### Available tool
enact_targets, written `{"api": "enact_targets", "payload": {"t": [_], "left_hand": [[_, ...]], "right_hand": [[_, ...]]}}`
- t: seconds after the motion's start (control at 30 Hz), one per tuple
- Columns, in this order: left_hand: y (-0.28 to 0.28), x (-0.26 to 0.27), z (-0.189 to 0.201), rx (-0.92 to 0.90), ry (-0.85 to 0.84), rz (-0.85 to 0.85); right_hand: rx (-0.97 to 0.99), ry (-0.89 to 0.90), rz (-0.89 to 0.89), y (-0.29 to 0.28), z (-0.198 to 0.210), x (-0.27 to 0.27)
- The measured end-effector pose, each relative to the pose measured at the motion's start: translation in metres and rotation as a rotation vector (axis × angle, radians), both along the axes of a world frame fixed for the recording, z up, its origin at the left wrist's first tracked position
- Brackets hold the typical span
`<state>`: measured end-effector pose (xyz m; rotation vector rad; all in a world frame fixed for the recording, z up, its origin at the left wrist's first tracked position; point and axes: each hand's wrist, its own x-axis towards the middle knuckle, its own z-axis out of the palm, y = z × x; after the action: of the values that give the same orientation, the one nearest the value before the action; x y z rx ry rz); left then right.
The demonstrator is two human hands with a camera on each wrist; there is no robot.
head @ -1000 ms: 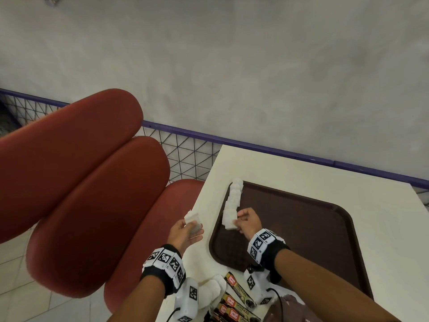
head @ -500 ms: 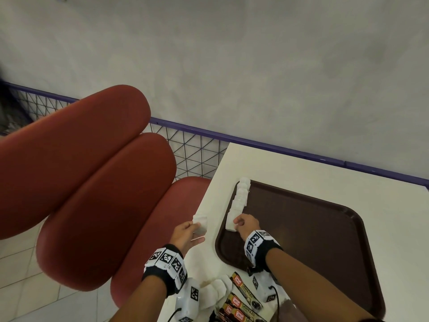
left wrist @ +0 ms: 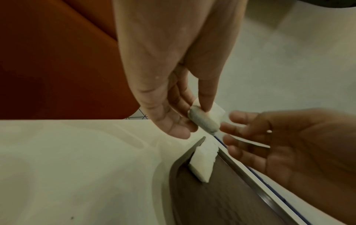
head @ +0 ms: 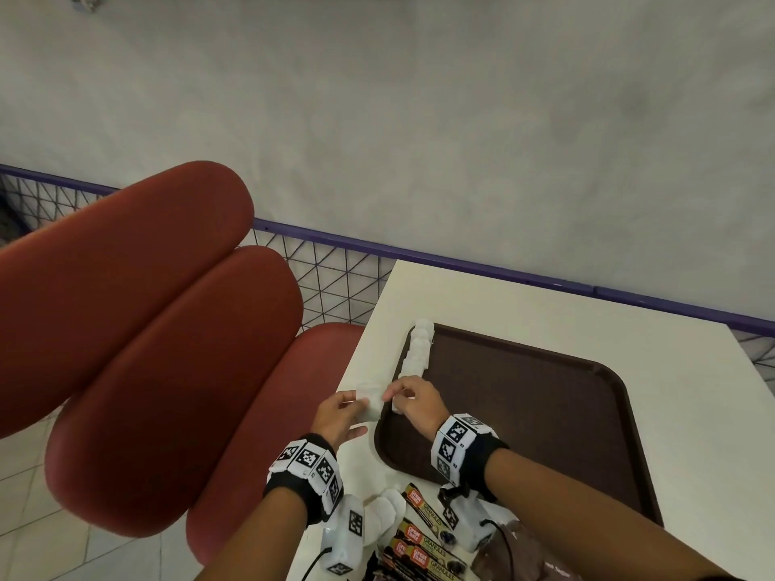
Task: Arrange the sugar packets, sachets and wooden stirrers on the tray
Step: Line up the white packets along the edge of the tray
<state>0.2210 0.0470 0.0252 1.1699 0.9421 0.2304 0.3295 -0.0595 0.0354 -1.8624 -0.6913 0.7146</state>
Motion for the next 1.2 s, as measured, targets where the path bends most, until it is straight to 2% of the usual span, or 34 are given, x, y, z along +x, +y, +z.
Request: {"api": "enact_targets", "payload": {"t": [0.13,0.2,0.3,0.37,0.53,0.77,1.03,1.2], "left_hand": [[-0.006,0.003,0.005,0.002,-0.007,-0.024],[-0.007,0.002,0.007,-0.012,-0.018,-0.024],[-0.003,-0.005,0.009,-0.011,-0.012,0.011],[0.003,-0.015,0.006,-0.007,0.009,0.037],[0.016,-0.039,-0.008,0.009,0.099,0.025],[0.013,-0.060,-0.015,0.046,0.198,-0.167],[0.011,-0.072,-0.019,0.096,0.259,-0.355],[-0.004,-0.070,-0.021,0.164,0.346,-0.638]], "right_hand": [[0.017,0.071,0.088,-0.003,0.004,-0.003],[0.017,0.031,0.017,-0.006,0.002,0.001],[-0.013,-0.086,-0.214,-0.013,-0.003,0.014],[-0.059,-0.098,-0.309,-0.017,-0.010,0.025],[-0.157,-0.102,-0.299,-0.018,-0.023,0.033],[-0.241,-0.069,-0.258,0.002,-0.037,0.020],[-0.427,-0.209,-0.129,0.013,-0.046,0.021],[-0.319,-0.354,-0.079,-0.006,-0.036,0.011]]}}
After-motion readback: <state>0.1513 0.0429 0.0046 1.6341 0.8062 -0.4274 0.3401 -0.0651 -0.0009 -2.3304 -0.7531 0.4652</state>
